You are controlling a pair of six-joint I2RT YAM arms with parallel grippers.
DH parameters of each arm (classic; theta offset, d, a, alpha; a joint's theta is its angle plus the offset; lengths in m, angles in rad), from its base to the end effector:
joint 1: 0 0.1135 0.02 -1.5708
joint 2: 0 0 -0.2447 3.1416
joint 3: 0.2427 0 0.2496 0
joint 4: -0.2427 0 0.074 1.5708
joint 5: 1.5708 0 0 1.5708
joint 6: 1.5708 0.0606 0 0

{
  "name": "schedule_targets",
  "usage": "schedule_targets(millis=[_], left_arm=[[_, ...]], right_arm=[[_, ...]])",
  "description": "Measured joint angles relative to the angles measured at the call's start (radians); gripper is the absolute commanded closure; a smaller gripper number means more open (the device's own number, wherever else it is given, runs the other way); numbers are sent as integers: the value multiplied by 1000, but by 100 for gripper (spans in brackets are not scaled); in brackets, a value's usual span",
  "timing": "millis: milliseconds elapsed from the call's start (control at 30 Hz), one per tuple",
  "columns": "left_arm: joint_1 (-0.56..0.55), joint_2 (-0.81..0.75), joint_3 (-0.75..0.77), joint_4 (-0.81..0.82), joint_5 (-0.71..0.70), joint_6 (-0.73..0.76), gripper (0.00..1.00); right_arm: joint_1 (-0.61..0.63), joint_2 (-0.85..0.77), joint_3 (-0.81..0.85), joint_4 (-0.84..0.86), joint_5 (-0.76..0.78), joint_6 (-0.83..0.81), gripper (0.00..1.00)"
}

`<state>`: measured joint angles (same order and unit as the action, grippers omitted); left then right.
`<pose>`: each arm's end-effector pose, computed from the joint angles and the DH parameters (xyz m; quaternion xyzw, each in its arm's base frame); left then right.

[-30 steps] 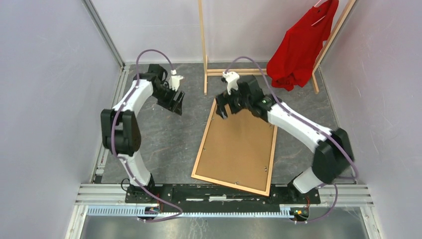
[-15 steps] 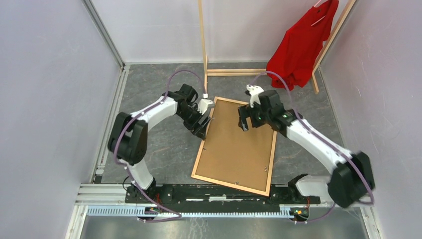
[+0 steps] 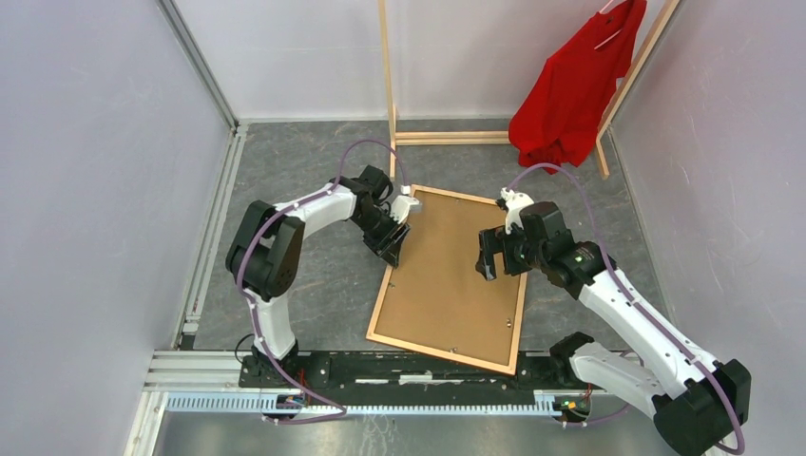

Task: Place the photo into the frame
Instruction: Adjust the photo frame at the center of the board.

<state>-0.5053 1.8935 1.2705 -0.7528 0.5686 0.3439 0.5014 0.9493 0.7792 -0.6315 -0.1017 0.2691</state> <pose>0.2936 -0.1997 0.1302 0.4184 0.8592 -0.2858 0.0706 0.1898 0.1111 0.2341 -0.1262 0.9173 0.1845 0.3295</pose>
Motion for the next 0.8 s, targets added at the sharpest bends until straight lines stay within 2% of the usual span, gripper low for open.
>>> schedule_targets(millis=[300,467,600,800], left_arm=[[-8,19,3,19,-83,8,65],[-20,23,24,19,-157,19,78],[-25,33,66,29,-263,64,80],[-19,61,128,89,-436,209,80]], right_arm=[[-2,0,0,-39,-10,7,2],[-4,0,0,-50,-20,7,2],[-5,0,-1,-50,-41,15,2],[-5,0,-18,-29,-81,27,2]])
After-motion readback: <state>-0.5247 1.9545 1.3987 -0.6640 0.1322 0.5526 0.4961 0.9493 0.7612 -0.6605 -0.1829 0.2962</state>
